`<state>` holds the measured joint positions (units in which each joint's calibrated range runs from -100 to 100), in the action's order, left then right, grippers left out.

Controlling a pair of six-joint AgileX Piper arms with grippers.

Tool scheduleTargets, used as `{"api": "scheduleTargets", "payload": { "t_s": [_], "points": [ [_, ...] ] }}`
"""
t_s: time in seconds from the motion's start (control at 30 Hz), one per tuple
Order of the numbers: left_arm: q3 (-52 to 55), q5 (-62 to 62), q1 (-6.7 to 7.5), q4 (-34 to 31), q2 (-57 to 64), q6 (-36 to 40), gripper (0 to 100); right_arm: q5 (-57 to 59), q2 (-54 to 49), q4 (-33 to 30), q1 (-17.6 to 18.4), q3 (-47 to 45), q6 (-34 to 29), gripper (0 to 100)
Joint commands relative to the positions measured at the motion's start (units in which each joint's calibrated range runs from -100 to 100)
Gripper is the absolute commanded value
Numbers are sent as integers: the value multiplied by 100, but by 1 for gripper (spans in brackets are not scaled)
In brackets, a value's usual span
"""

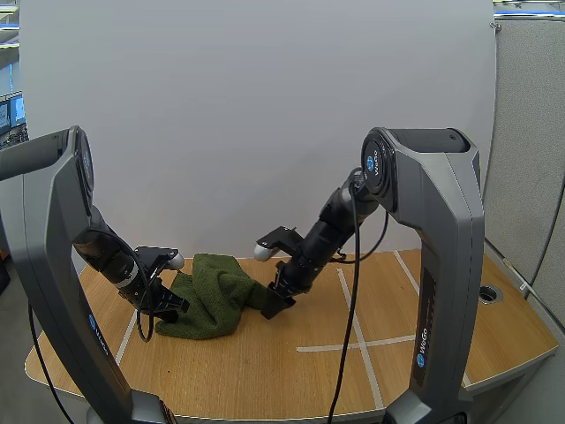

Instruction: Fold the towel

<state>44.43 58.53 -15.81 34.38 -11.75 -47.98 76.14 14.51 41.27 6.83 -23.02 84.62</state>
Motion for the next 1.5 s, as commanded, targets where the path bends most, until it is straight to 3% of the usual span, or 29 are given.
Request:
{"api": "scheduleTargets", "payload": {
  "t_s": [0.0,0.33,0.83,0.87,0.93,1.07,1.47],
  "points": [
    [124,-608,-59,-610,-162,-17,0,-847,-247,-115,234,-19,76,88],
    [124,-609,-59,-610,-162,-26,0,-2613,-360,-544,403,-19,76,88],
    [124,-609,-59,-610,-162,-60,0,-2627,-804,-732,410,-5,76,87],
    [124,-609,-59,-599,-162,-58,0,-2628,-754,-732,410,-5,76,84],
    [124,-609,-59,-599,-162,-58,0,-2602,-705,-732,410,-5,76,69],
    [124,-609,-59,-599,-162,-58,0,-2602,-675,-799,410,-5,76,0],
    [31,-539,-59,-599,-162,-58,0,-1668,-697,-1414,105,-5,-270,0]
  ]
}}
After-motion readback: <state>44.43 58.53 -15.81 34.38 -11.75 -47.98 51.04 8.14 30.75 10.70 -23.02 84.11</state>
